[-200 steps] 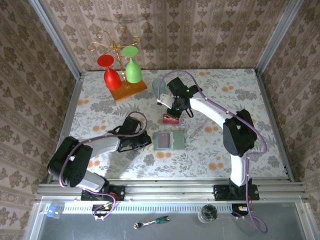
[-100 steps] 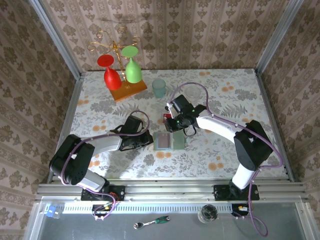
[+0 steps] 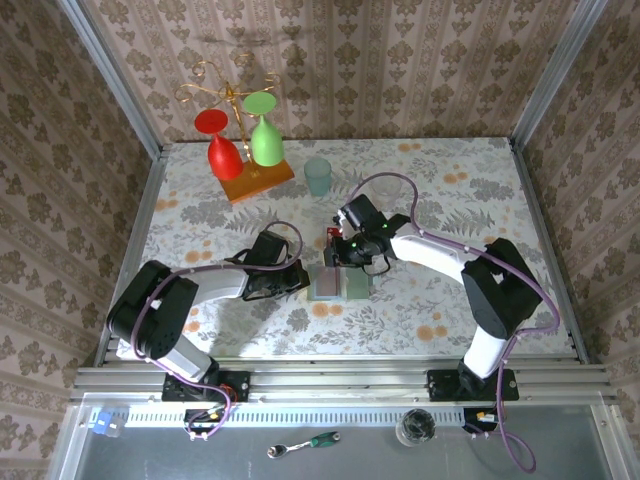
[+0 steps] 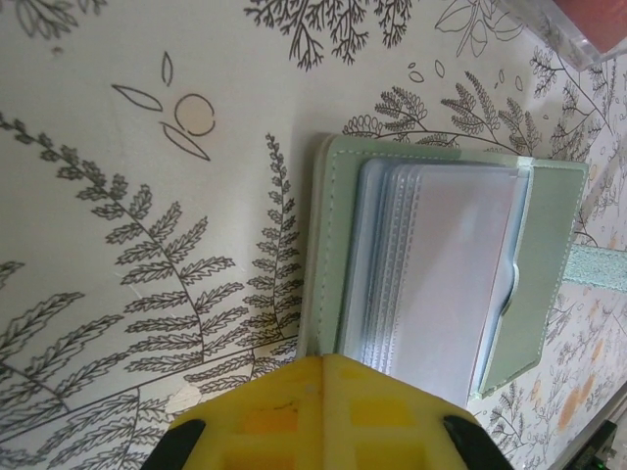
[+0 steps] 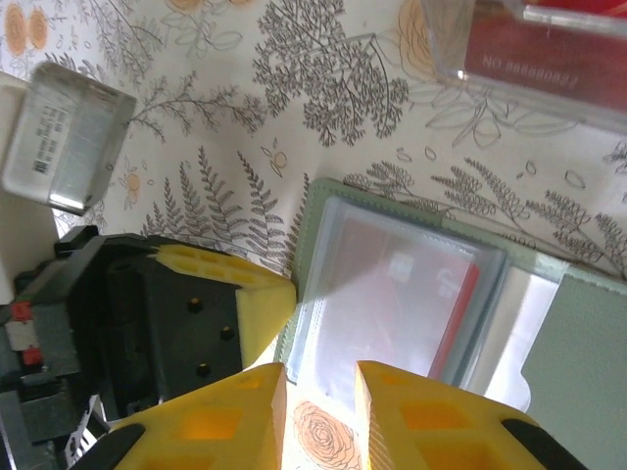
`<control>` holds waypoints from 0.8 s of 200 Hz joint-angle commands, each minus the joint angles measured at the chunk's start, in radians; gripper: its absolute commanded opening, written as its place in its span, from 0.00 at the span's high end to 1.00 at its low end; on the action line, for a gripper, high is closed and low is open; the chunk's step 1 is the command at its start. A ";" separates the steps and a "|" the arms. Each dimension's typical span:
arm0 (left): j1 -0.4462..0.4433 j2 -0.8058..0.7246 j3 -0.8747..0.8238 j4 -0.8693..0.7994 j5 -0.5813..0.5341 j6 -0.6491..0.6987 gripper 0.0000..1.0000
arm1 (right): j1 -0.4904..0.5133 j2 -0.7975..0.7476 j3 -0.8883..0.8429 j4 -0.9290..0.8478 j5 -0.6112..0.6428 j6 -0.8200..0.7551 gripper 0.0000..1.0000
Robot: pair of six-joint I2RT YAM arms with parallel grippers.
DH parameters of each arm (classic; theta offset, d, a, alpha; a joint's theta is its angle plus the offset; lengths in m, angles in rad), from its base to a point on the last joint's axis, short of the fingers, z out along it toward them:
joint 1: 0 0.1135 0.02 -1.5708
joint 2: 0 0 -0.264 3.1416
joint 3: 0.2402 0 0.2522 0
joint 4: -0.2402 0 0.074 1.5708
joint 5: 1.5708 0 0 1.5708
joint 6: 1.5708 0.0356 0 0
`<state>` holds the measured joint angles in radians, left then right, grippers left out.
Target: Take the credit cards out of the card holder
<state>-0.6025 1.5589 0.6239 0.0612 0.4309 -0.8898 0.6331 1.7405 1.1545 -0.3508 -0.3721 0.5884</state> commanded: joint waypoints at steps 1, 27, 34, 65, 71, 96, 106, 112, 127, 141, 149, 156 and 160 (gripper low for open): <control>-0.006 0.008 0.023 0.008 0.019 -0.004 1.00 | 0.007 0.028 -0.026 0.037 -0.045 0.048 0.72; -0.006 0.001 0.032 0.000 0.017 -0.003 1.00 | 0.007 0.039 -0.043 0.066 -0.074 0.076 0.69; -0.006 0.001 0.033 0.000 0.017 -0.004 1.00 | 0.006 0.043 -0.046 0.074 -0.079 0.086 0.67; -0.006 0.014 0.032 -0.008 0.017 -0.003 1.00 | 0.007 0.066 -0.058 0.109 -0.108 0.124 0.62; -0.006 0.018 0.030 -0.011 0.017 -0.003 1.00 | 0.007 0.070 -0.060 0.114 -0.111 0.129 0.61; -0.006 0.026 0.023 -0.027 0.012 -0.001 1.00 | 0.007 0.081 -0.068 0.128 -0.117 0.150 0.61; -0.006 0.028 0.020 -0.030 0.011 -0.001 1.00 | 0.007 0.083 -0.071 0.136 -0.125 0.156 0.61; -0.006 0.030 0.019 -0.035 0.011 0.001 1.00 | 0.006 0.086 -0.074 0.141 -0.129 0.160 0.61; -0.006 0.033 0.020 -0.047 0.010 0.003 1.00 | 0.007 0.090 -0.077 0.145 -0.133 0.170 0.61; -0.006 0.036 0.023 -0.059 0.007 0.007 1.00 | 0.007 0.098 -0.078 0.150 -0.140 0.176 0.61; -0.006 0.036 0.023 -0.064 0.004 0.009 1.00 | 0.007 0.102 -0.081 0.154 -0.147 0.180 0.61; -0.006 0.037 0.024 -0.071 0.002 0.010 1.00 | 0.007 0.106 -0.081 0.155 -0.149 0.182 0.61; -0.006 0.036 0.025 -0.073 0.002 0.011 1.00 | 0.007 0.109 -0.082 0.153 -0.150 0.183 0.61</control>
<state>-0.6025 1.5768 0.6365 0.0383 0.4347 -0.8894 0.6331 1.8194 1.0889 -0.2131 -0.4877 0.7425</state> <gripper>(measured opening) 0.064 0.388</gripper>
